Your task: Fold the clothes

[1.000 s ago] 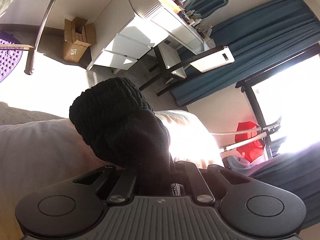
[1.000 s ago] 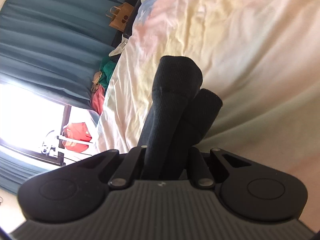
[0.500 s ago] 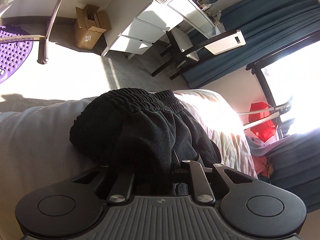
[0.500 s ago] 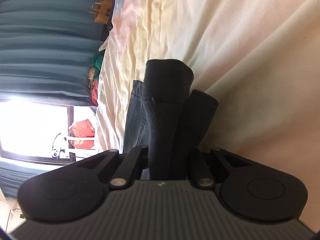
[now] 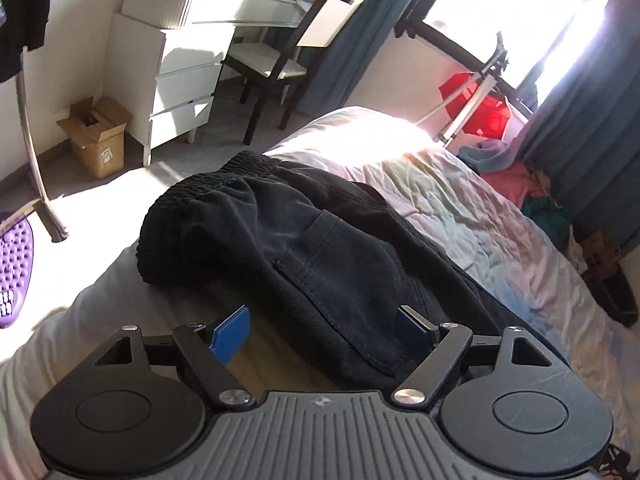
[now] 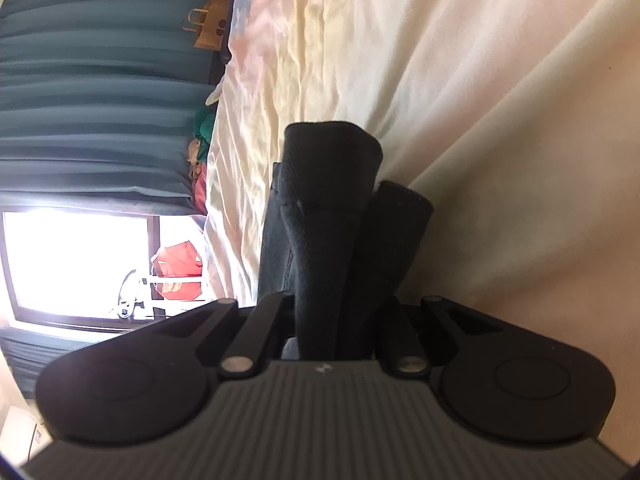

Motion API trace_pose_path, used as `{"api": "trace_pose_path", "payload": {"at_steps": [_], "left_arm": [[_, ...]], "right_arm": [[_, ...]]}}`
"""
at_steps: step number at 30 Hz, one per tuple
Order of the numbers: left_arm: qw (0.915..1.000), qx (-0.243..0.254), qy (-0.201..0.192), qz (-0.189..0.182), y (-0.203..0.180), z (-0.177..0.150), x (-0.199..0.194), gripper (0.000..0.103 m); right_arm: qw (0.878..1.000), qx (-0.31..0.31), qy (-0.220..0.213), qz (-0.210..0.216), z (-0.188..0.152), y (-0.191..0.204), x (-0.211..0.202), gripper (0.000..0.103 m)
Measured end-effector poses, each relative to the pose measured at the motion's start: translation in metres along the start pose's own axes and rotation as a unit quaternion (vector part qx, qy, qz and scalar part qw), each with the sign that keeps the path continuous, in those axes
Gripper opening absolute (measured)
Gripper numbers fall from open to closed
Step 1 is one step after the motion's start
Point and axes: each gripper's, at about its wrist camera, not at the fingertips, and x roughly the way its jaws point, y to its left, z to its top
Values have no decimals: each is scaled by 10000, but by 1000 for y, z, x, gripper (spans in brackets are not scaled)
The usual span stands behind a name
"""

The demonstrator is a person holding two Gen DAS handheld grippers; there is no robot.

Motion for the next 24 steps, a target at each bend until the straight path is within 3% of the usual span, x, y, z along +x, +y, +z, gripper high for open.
{"api": "trace_pose_path", "payload": {"at_steps": [5,12,16,21,24], "left_arm": [[9958,645,-575,-287,-69,-9,10,90],[9897,1222,-587,-467,-157,-46,92,90],[9857,1604,-434,-295,-196,-65,140,90],[9797,2003,-97,-52,-206,-88,192,90],[9624,2691,77,347,-205,-108,217,91]], "right_arm": [[9998,-138,-121,-46,-4,2,-6,11],[9992,-276,-279,-60,-10,6,-18,11],[9986,-419,-300,-120,-11,8,-21,11],[9980,-486,-361,-175,-14,10,-21,11],[9978,-519,-372,-185,-14,10,-20,11]]}}
